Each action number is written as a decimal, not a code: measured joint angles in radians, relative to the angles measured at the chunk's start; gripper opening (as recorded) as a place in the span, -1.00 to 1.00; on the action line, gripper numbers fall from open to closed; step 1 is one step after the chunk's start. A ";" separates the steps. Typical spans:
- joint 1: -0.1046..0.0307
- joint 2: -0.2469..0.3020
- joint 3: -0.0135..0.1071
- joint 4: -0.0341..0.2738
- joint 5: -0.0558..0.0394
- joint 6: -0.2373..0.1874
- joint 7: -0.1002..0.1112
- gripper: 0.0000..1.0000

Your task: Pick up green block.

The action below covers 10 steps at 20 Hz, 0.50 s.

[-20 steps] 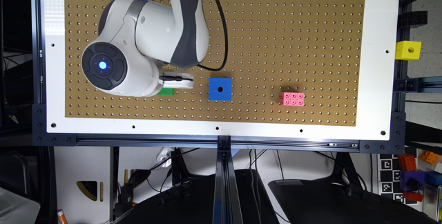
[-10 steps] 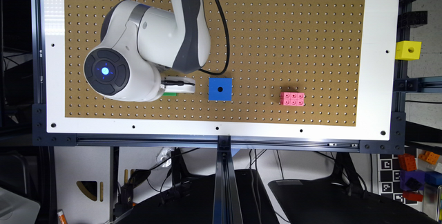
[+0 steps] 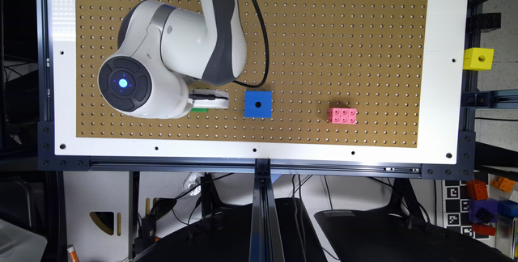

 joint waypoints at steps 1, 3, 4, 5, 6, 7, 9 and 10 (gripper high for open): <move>0.000 0.000 0.000 0.000 0.0000 0.000 0.000 -1.00; 0.000 0.000 0.000 0.000 0.0000 0.000 0.000 -1.00; 0.000 0.000 0.000 0.000 0.0000 0.000 0.000 -1.00; 0.000 0.000 0.000 0.000 0.0000 0.000 0.000 -1.00; 0.000 0.000 0.000 0.000 0.0000 0.000 0.000 -1.00; 0.000 -0.001 0.000 0.000 0.0000 0.000 0.000 -1.00; -0.001 -0.012 0.000 0.000 0.0000 -0.009 0.000 -1.00; -0.001 -0.025 0.000 0.000 0.0000 -0.024 0.000 -1.00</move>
